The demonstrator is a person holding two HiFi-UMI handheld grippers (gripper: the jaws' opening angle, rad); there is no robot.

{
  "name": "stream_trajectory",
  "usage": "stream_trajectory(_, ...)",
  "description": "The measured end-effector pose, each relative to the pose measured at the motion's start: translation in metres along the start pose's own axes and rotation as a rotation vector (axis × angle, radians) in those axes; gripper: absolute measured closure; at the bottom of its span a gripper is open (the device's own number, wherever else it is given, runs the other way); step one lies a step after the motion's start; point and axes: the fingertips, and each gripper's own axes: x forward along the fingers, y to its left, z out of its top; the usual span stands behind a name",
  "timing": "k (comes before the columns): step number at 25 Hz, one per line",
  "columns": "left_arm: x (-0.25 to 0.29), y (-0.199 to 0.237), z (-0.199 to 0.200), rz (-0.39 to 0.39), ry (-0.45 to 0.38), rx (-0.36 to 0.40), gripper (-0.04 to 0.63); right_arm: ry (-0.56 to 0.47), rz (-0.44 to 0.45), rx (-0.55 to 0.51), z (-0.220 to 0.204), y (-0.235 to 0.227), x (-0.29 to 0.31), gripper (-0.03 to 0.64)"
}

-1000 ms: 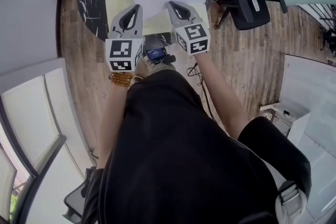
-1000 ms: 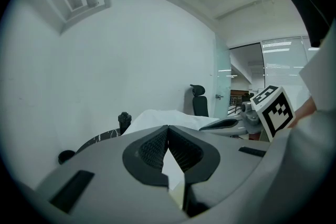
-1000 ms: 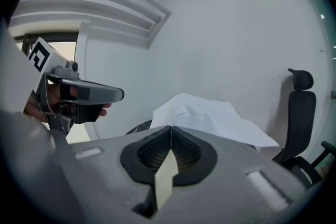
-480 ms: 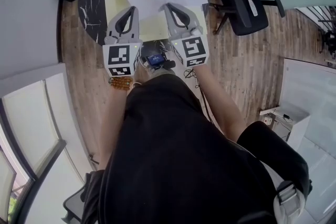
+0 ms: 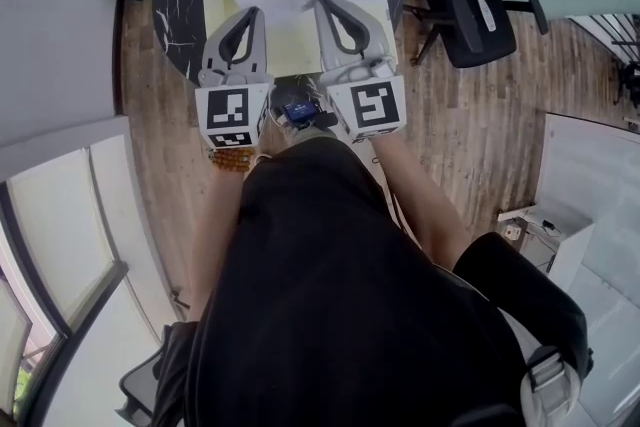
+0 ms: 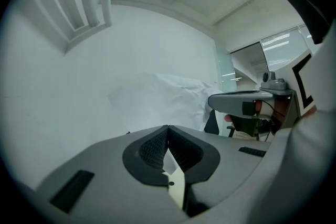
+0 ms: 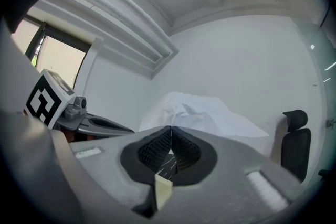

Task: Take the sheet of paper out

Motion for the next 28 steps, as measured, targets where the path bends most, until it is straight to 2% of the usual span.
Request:
stream_trajectory(7,0.0,-0.013,0.002,-0.015,0.0,0.029,0.6,-0.007,0.008,-0.038,0.004,0.001,-0.005,0.618)
stream_trajectory(12,-0.003,-0.011,0.0,-0.019,-0.002,0.044,0.6,0.009,0.006,-0.11,0.001,0.009,-0.008,0.618)
stream_trajectory(20,-0.003,-0.01,-0.003,-0.011,-0.012,0.048,0.6,0.02,0.002,-0.08,-0.005,0.01,-0.009,0.618)
stream_trajectory(28,-0.003,-0.004,-0.002,0.001,-0.014,0.04,0.6,0.034,0.06,-0.101,-0.007,0.026,-0.002,0.618)
